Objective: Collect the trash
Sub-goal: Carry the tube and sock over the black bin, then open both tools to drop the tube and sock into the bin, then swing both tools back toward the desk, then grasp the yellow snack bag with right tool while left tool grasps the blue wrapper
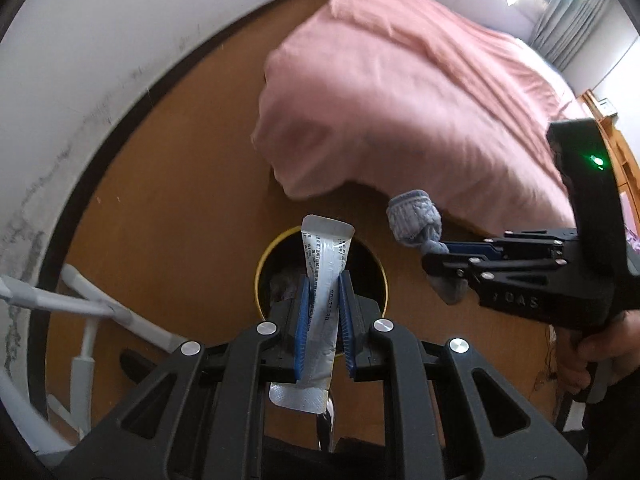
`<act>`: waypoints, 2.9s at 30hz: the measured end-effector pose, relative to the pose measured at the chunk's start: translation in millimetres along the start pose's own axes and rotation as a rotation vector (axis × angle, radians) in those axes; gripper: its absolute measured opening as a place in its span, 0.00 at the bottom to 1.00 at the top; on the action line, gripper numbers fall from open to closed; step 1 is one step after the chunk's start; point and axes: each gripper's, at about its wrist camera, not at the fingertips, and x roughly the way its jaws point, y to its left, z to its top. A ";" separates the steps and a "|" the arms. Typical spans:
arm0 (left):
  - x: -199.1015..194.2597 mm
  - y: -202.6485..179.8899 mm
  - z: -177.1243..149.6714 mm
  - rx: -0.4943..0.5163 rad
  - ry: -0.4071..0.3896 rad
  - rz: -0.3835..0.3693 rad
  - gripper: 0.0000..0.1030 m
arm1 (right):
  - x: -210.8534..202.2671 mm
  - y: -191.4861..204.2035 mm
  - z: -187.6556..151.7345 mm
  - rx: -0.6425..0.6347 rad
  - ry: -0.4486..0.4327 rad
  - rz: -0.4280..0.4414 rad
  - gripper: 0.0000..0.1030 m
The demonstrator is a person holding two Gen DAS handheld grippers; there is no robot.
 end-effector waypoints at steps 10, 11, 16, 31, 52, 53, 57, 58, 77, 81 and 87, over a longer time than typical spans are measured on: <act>52.4 -1.2 2.9 -0.007 0.097 -0.020 0.14 | 33.6 -21.1 -4.8 0.038 0.070 0.033 0.18; 53.5 -2.3 4.2 -0.005 0.099 -0.025 0.14 | 33.3 -21.2 -3.5 0.038 0.068 0.036 0.18; 49.6 -8.1 6.2 0.008 0.096 -0.050 0.14 | 21.0 -26.8 0.2 0.042 0.040 0.045 0.19; -6.2 -8.8 4.4 0.002 -0.004 -0.023 0.62 | -24.0 -10.1 2.5 0.022 -0.045 0.027 0.63; -359.8 206.6 -176.6 -0.405 -0.378 0.558 0.87 | -105.1 390.3 32.8 -0.601 -0.114 0.322 0.78; -374.3 228.7 -193.7 -0.444 -0.374 0.604 0.87 | -100.1 412.9 30.3 -0.622 -0.093 0.340 0.78; -415.0 302.7 -241.5 -0.538 -0.368 0.702 0.87 | -75.1 512.8 29.5 -0.677 -0.005 0.400 0.79; -421.4 316.4 -247.7 -0.542 -0.372 0.715 0.87 | -71.1 525.7 29.7 -0.678 0.009 0.403 0.79; -372.6 458.7 -190.1 -0.258 -0.222 0.674 0.85 | 8.3 657.0 88.4 -0.506 0.219 0.381 0.79; -370.4 457.3 -187.8 -0.277 -0.206 0.656 0.45 | 7.7 662.6 81.8 -0.560 0.232 0.354 0.79; -388.7 429.2 -205.8 -0.341 -0.221 0.661 0.29 | -7.0 658.1 75.8 -0.563 0.229 0.347 0.80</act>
